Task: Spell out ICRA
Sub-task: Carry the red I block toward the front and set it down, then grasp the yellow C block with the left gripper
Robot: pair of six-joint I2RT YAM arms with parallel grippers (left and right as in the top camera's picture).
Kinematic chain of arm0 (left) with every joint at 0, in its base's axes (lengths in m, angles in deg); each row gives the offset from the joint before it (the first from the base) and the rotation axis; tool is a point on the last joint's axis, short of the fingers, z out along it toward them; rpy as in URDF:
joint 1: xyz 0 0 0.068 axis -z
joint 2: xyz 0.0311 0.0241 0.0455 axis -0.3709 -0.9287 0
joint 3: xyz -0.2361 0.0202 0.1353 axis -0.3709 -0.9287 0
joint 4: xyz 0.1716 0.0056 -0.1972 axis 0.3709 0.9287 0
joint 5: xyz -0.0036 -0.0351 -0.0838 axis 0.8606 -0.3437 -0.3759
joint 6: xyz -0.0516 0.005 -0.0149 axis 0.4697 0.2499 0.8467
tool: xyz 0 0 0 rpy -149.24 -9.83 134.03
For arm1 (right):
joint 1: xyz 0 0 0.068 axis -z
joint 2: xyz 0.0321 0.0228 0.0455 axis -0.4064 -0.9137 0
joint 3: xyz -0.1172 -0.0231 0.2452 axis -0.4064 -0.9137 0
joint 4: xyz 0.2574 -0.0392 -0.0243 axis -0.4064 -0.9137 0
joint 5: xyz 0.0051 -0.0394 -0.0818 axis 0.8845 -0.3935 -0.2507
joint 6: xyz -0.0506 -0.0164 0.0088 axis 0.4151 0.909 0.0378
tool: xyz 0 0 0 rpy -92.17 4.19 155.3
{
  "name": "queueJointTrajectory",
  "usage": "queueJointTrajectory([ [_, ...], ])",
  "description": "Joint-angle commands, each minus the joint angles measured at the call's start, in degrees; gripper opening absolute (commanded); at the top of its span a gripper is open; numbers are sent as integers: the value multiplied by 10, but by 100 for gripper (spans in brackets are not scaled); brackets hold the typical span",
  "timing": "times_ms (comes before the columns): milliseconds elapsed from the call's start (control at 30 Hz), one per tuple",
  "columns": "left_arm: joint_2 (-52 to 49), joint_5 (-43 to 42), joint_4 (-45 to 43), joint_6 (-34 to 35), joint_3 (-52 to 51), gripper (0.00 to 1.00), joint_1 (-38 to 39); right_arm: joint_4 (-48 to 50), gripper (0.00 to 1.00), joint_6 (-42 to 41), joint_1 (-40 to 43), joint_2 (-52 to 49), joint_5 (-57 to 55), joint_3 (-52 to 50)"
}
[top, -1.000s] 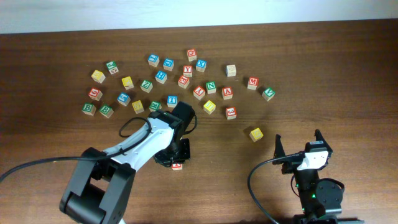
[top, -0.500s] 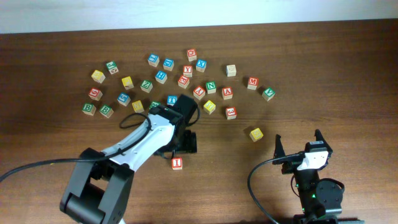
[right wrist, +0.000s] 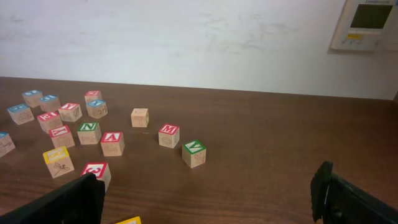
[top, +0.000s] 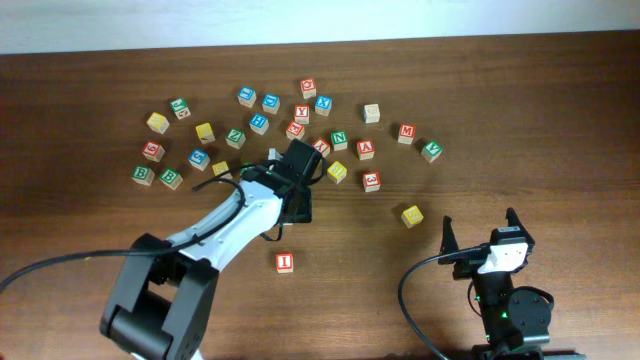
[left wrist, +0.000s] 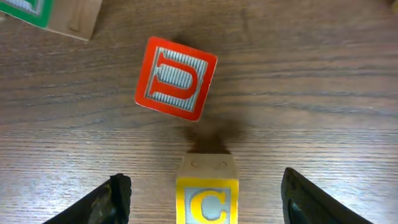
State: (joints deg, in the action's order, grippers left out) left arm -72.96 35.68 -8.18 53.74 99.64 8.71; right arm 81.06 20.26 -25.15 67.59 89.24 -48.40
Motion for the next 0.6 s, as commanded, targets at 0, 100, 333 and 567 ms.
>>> queueJointTrajectory([
  [0,-28,5,1,-11,5,66,1,-3,98,-1,-3,4,-3,-3],
  [100,-41,-3,-4,-11,5,57,1,-3,98,-1,-3,4,-3,-3],
  [333,-44,-3,-27,-10,5,43,1,-3,98,-1,-3,4,-3,-3],
  [567,-44,-3,-24,-10,5,34,1,-3,98,-1,-3,4,-2,-3],
])
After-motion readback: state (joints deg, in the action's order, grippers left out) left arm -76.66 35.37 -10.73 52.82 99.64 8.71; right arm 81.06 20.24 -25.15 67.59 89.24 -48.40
